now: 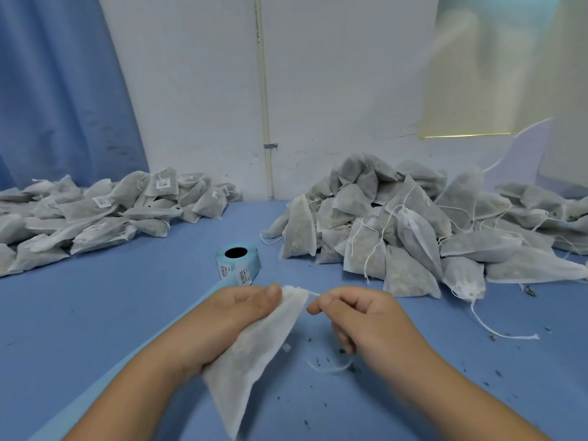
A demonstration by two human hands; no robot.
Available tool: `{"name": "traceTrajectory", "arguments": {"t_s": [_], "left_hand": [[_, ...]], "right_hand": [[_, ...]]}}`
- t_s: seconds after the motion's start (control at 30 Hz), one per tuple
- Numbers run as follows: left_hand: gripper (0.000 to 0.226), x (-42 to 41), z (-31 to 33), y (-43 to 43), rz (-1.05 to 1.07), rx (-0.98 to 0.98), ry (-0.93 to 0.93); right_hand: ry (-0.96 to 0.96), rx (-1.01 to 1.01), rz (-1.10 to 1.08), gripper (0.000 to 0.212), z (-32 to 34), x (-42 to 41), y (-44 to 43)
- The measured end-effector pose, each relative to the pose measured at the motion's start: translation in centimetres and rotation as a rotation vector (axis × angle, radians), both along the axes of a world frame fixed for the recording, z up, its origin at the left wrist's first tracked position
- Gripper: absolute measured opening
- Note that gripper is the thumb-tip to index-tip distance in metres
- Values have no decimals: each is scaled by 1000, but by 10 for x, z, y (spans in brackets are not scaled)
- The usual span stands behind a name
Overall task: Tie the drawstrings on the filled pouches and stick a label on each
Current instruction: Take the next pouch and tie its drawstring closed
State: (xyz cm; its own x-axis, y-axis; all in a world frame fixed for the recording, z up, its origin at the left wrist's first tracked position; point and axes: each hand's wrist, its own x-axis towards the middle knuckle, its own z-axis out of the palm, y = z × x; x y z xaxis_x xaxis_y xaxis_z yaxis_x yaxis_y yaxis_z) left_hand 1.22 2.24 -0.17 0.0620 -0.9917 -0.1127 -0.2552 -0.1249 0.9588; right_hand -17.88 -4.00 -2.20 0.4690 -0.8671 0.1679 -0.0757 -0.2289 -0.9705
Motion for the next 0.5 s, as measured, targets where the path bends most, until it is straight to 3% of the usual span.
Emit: {"name": "traceTrajectory", "arguments": {"t_s": [0.1, 0.2, 0.27, 0.33, 0.43, 0.5], "left_hand": [[34, 0, -10, -4, 176, -64, -451], [27, -11, -17, -4, 179, -166, -960], [38, -19, -25, -5, 87, -301, -1067], [36, -31, -28, -4, 25, -397, -889], [27, -54, -31, -5, 7, -361, -398], [20, -63, -33, -7, 72, -333, -212]], "right_hand": [[4, -27, -6, 22, 3, -3, -2], [-13, -41, 8, 23, 3, -4, -1], [-26, -49, 32, 23, 3, -3, -1], [-74, -38, 69, 25, 4, -3, 0], [-151, 18, 97, 23, 8, -5, 1], [-169, 32, 70, 26, 10, -7, -1]]}}
